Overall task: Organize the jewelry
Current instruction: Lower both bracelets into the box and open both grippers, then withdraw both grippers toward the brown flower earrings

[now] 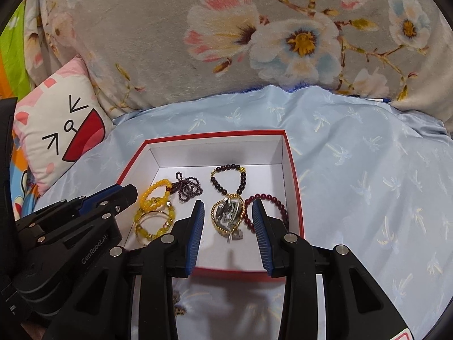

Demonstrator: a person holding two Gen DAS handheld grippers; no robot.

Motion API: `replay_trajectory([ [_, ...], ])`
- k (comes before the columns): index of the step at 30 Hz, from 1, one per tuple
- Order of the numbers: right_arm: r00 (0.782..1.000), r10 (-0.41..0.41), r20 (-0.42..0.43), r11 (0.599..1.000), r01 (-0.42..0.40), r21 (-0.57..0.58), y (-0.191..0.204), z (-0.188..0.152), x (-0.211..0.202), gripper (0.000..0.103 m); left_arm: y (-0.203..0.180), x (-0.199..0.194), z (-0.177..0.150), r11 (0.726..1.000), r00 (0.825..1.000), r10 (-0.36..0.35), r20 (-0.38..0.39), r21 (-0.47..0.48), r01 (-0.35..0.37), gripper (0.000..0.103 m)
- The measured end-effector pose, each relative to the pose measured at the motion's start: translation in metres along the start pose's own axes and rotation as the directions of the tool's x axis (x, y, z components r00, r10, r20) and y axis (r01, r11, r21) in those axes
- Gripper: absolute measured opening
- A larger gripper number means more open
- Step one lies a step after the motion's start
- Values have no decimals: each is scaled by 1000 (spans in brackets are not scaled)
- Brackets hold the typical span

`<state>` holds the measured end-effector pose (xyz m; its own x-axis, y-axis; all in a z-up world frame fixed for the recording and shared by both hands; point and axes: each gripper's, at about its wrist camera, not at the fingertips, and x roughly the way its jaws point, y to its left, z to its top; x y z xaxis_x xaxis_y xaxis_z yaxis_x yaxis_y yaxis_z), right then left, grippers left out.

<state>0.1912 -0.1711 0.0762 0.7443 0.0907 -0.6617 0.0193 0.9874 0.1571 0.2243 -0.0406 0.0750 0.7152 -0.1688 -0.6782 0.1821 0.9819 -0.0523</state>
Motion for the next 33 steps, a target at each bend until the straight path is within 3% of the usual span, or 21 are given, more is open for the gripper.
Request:
replay_trajectory([
  [4, 1000, 2, 1, 1000, -2, 10, -1, -8, -12, 35, -1, -12, -7, 1000, 1000, 7, 11, -1, -7, 22],
  [21, 1000, -12, -7, 1000, 12, 23, -9, -55, -54, 35, 12, -58, -43, 1000, 999, 13, 31, -10, -13, 22],
  [33, 993, 31, -117, 1000, -31, 2, 8, -108, -41, 35, 31, -50, -113, 998, 996, 15, -93, -55, -21, 23],
])
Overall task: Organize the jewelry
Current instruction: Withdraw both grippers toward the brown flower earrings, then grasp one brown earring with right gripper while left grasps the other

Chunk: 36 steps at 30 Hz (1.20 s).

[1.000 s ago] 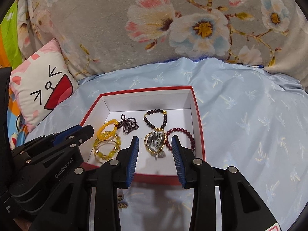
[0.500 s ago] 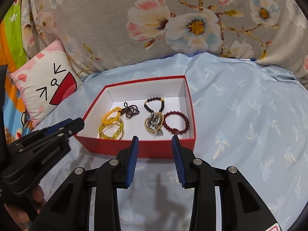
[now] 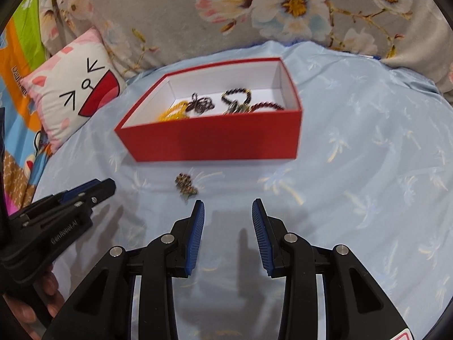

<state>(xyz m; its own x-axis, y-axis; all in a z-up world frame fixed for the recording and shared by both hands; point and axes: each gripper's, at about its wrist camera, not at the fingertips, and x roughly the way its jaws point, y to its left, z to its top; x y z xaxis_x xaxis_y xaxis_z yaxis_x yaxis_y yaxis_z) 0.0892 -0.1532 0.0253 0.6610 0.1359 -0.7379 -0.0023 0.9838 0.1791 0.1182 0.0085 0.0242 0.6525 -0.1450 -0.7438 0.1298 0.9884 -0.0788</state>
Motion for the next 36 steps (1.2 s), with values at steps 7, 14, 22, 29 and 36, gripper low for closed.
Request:
replay_trajectory([
  [7, 1000, 15, -23, 1000, -15, -27, 18, 0, 15, 35, 3, 5, -9, 1000, 1000, 1, -25, -7, -1, 23],
  [14, 999, 20, -40, 999, -21, -33, 25, 3, 30, 35, 10, 10, -9, 1000, 999, -2, -33, -18, 2, 23],
  [22, 998, 14, -58, 999, -17, -48, 34, 9, 47, 35, 21, 15, -7, 999, 999, 1, -36, -37, -2, 23],
  [29, 998, -8, -66, 998, 4, -67, 40, 15, 59, 31, 24, 18, -6, 999, 999, -3, -36, -46, 1, 23],
  [36, 998, -30, -56, 997, 25, -78, 38, 13, 56, 18, 21, 18, -4, 999, 999, -13, -35, -41, 12, 23],
])
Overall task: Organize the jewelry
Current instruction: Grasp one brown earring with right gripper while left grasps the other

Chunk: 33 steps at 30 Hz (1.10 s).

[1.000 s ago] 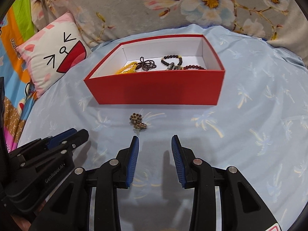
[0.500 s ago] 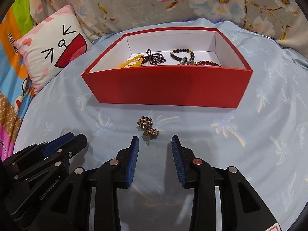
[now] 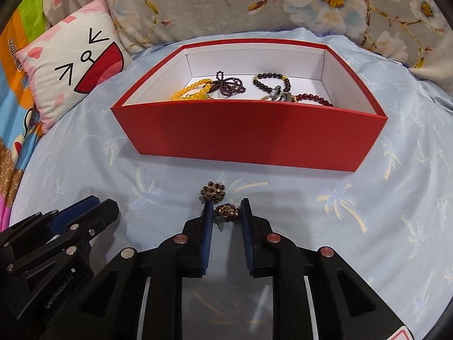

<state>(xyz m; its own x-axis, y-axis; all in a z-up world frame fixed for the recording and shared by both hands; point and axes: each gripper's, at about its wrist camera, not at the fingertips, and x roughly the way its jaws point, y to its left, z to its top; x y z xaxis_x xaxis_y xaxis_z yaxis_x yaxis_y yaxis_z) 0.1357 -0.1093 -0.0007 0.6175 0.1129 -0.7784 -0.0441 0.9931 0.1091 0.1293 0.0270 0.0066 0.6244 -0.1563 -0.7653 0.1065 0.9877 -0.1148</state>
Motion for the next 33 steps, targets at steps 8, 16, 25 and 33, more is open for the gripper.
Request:
replay_trajectory([
  [8, 1000, -8, 23, 998, 6, 60, -24, -10, -19, 18, -20, 1, 3, 999, 999, -39, -2, 27, 39, 23],
  [16, 999, -30, 31, 992, 26, 120, -53, -19, -32, 18, -60, 10, 12, 994, 997, -80, -6, 79, 81, 23],
  [25, 999, -38, 33, 990, 33, 138, -68, -19, -32, 18, -88, 32, 20, 991, 997, -72, -15, 115, 73, 33],
  [33, 999, -34, 27, 989, 30, 144, -72, -18, -27, 18, -90, 44, 22, 991, 998, -61, -24, 114, 64, 32],
])
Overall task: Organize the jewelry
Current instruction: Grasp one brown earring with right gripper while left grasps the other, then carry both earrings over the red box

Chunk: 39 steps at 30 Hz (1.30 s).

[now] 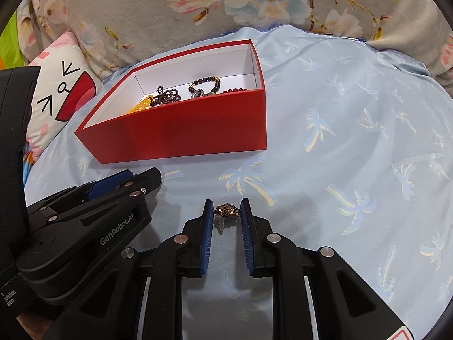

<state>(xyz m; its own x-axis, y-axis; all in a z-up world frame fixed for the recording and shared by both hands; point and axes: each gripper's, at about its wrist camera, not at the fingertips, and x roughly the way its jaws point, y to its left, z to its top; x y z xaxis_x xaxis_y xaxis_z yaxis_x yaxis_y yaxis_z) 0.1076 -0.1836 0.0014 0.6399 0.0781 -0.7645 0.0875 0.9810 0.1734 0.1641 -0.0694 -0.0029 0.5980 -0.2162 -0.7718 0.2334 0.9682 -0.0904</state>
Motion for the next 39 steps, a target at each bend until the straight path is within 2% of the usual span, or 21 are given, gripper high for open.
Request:
replay_trajectory([
  [2, 1000, 1, -2, 1000, -1, 3, -1, 0, 1, 18, -1, 0, 0, 1000, 1000, 5, 6, 5, -5, 31],
  [5, 1000, 1, -3, 1000, -1, 4, -2, -1, 2, 18, -2, 1, -1, 1000, 1000, 8, 7, 9, -8, 21],
  [8, 1000, 2, -5, 1000, -2, 6, -2, -1, 3, 18, -2, 1, -2, 1000, 1000, 7, 7, 18, -7, 14],
  [22, 1000, 5, -1, 1000, -5, 8, -2, -5, -2, 18, 1, -10, -10, 1000, 1000, -5, 14, 16, 4, 14],
  [39, 999, 35, 22, 999, -34, -40, 25, -17, -29, 18, 17, -53, -29, 1000, 999, 9, 45, -7, -8, 14],
])
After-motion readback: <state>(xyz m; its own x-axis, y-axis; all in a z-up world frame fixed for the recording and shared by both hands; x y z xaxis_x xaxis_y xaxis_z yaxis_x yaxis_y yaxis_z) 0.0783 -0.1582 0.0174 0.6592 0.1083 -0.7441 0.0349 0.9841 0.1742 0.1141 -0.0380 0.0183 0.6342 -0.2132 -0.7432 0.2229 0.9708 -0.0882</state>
